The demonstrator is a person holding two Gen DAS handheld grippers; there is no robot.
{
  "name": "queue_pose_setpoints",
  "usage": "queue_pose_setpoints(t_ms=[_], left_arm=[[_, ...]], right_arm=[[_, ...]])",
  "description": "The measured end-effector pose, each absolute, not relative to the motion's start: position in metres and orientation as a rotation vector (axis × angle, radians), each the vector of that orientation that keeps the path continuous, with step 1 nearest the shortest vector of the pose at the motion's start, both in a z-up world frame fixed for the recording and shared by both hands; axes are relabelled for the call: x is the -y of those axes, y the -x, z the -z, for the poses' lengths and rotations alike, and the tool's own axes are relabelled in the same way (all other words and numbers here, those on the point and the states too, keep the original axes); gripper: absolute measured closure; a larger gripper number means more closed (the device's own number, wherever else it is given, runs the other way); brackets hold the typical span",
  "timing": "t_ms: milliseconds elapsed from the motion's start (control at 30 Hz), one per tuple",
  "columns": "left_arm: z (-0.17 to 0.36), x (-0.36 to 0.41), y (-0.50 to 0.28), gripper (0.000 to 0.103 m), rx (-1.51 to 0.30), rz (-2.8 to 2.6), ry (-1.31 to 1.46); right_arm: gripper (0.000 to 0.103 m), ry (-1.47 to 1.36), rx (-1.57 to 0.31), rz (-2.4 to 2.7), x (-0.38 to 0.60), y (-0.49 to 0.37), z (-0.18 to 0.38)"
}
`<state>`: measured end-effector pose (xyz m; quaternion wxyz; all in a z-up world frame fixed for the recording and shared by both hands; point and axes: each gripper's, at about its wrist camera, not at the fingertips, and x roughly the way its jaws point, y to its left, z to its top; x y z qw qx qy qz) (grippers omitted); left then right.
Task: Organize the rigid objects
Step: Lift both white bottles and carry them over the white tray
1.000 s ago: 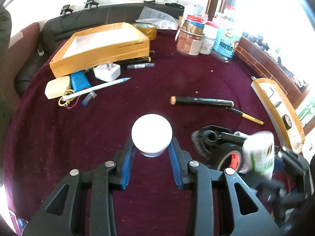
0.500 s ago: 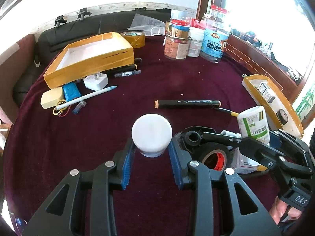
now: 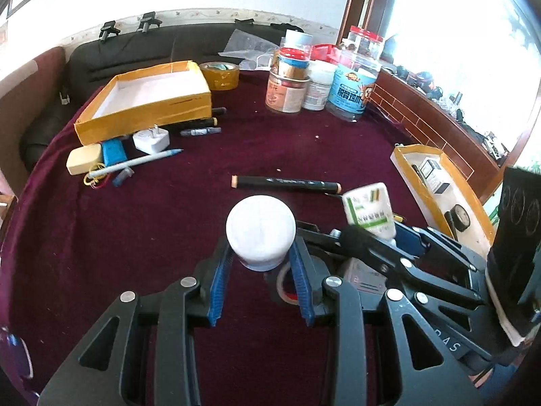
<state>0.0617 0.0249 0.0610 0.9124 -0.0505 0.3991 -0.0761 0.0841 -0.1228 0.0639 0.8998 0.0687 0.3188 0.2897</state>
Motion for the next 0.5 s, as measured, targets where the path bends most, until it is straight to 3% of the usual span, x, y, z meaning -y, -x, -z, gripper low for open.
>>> queue_pose_setpoints(t_ms=[500], left_arm=[[-0.061, -0.039, -0.06, 0.07, -0.764, 0.173, 0.157]], right_arm=[[0.073, -0.138, -0.68, -0.587, 0.122, -0.085, -0.061]])
